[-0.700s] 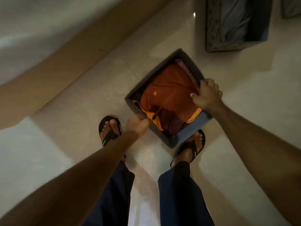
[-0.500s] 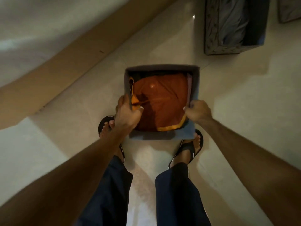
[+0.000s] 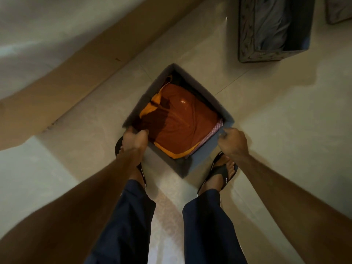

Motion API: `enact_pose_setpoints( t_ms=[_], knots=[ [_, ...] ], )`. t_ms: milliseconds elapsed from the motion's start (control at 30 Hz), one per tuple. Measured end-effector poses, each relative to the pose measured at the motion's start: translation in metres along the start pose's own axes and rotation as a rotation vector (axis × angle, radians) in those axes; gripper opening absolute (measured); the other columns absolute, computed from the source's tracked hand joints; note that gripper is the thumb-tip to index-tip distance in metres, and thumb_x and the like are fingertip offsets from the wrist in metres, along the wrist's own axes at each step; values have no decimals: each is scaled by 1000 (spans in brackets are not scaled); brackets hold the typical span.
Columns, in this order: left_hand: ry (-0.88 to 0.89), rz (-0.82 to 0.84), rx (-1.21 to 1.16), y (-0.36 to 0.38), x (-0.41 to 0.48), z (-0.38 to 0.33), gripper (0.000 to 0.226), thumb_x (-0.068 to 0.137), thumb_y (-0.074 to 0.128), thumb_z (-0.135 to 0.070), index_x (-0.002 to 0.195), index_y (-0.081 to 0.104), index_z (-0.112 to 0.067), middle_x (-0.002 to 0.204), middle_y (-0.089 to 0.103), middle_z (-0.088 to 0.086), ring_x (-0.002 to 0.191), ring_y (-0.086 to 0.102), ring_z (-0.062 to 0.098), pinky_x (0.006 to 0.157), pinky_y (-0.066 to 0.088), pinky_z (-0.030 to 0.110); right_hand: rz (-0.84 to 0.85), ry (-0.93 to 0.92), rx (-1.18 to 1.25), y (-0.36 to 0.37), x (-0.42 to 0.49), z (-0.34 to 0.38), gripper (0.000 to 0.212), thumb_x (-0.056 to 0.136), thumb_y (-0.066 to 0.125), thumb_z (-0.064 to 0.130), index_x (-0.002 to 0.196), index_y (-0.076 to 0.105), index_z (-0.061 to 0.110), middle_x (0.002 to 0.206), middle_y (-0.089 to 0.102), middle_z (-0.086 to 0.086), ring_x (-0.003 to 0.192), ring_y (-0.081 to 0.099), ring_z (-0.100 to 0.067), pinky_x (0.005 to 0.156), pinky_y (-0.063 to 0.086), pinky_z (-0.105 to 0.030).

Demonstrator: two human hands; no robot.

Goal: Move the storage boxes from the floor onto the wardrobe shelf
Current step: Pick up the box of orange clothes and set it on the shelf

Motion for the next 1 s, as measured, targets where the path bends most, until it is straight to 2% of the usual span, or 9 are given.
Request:
enact_pose_setpoints(
  t_ms=[67, 133, 300, 367, 433, 533, 733, 867, 1000],
  knots=[
    [175, 40, -68, 2, -2, -26, 71, 80, 66, -37, 144, 39, -29, 146, 48, 5, 131, 47, 29, 109, 40, 50, 109, -8, -102, 10, -8, -11, 27, 86, 50, 14, 59, 51, 12, 61, 50, -9, 62, 54, -32, 54, 42, -31],
    [320, 106, -10, 4, -4, -44, 63, 87, 65, -30, 145, 40, -27, 151, 42, 3, 136, 41, 25, 112, 37, 45, 71, -58, -235, 11, -13, -12, 22, 87, 50, 21, 71, 63, 12, 74, 61, -12, 71, 61, -33, 59, 48, -33],
    [179, 283, 286, 19, -2, -22, 67, 79, 68, -43, 140, 48, -26, 144, 50, 2, 134, 45, 29, 113, 35, 45, -277, -192, -329, -10, -5, 16, 26, 82, 59, 21, 106, 65, 13, 114, 48, -14, 106, 47, -34, 69, 46, -41],
    [114, 291, 415, 21, 7, -9, 75, 62, 67, -60, 131, 55, -33, 141, 54, 1, 133, 45, 31, 114, 31, 49, -154, -141, -273, -8, 10, 21, 44, 84, 59, 23, 128, 56, 17, 137, 37, -16, 125, 37, -35, 89, 45, -48],
    [118, 270, 453, 22, 5, -13, 48, 64, 67, -59, 104, 64, -33, 118, 65, 0, 119, 54, 30, 108, 37, 46, 35, -55, -155, -2, 25, 24, 52, 88, 57, 25, 138, 46, 13, 144, 35, -18, 130, 36, -36, 100, 41, -47],
    [239, 248, 479, 27, 0, -22, 17, 87, 64, -34, 101, 63, -24, 90, 60, -6, 99, 58, 26, 91, 45, 35, 157, 21, 72, 2, 34, 28, 41, 93, 53, 18, 130, 52, 0, 134, 53, -19, 121, 51, -35, 100, 42, -36],
    [527, 170, 655, 12, -36, -56, 38, 85, 59, -25, 122, 56, -17, 114, 63, 9, 102, 59, 32, 86, 46, 34, -77, -130, 16, -22, 1, 19, 31, 96, 50, 21, 109, 65, -2, 106, 68, -25, 95, 63, -40, 80, 51, -40],
    [689, 207, 753, -4, -93, -91, 33, 91, 53, -25, 123, 58, -18, 116, 64, 13, 103, 61, 34, 84, 48, 36, -153, -77, 46, -56, -47, 2, 27, 91, 54, 12, 113, 64, 1, 101, 69, -26, 84, 64, -41, 70, 53, -40],
    [755, 262, 773, -32, -183, -117, 33, 91, 47, -28, 121, 59, -24, 115, 65, 8, 99, 61, 29, 83, 51, 35, -250, 12, 131, -108, -128, -7, 41, 87, 56, 6, 128, 60, 11, 111, 69, -21, 91, 66, -38, 75, 53, -36]
  ],
)
Point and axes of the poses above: each hand's wrist, its own x-axis towards the middle knuckle, its own y-axis out of the palm, z = x × y, the point moved 5 cm from there along x, towards the middle knuckle
